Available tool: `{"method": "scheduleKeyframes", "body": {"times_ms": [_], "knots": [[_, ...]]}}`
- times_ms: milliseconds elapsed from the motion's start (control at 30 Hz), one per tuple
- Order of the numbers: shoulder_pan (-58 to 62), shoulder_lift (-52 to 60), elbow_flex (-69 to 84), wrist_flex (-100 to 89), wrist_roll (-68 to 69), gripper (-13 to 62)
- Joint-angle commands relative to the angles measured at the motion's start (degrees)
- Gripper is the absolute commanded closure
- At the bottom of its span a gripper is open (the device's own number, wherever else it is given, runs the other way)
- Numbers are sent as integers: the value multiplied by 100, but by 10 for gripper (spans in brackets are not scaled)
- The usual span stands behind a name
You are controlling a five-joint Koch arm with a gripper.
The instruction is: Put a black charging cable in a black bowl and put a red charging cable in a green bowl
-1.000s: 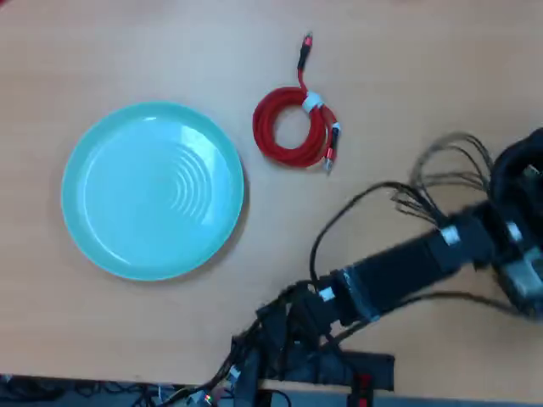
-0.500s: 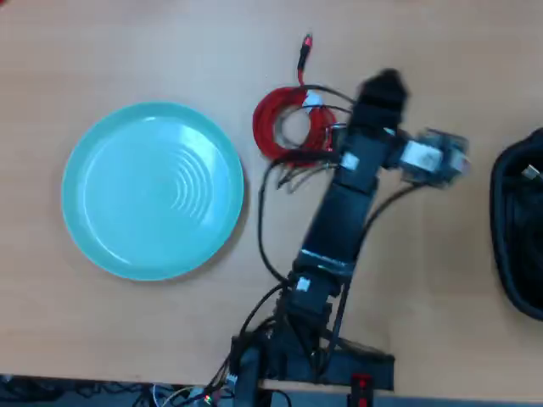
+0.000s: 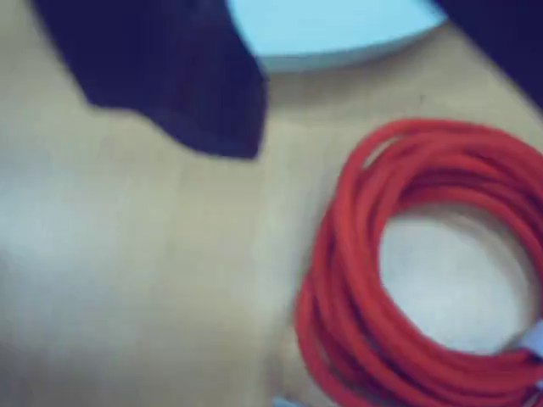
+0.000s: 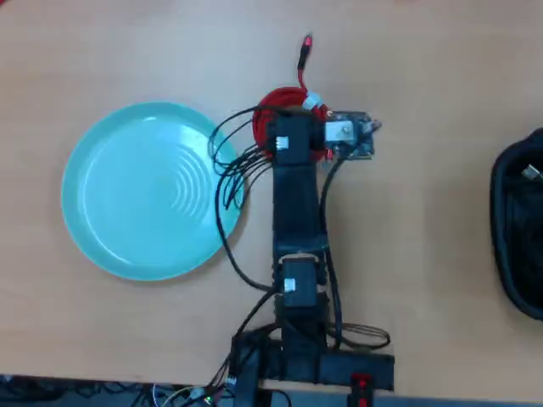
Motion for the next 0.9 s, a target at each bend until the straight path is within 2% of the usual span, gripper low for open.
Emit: {"method": "scheduleKeyframes", "body": {"times_ms": [0,233,867], "knots": [[-369,-229,-220,-202,70,78],[-721,-782,-229,-431,97,79],[-466,-1802,-220,-369,747,78]]}}
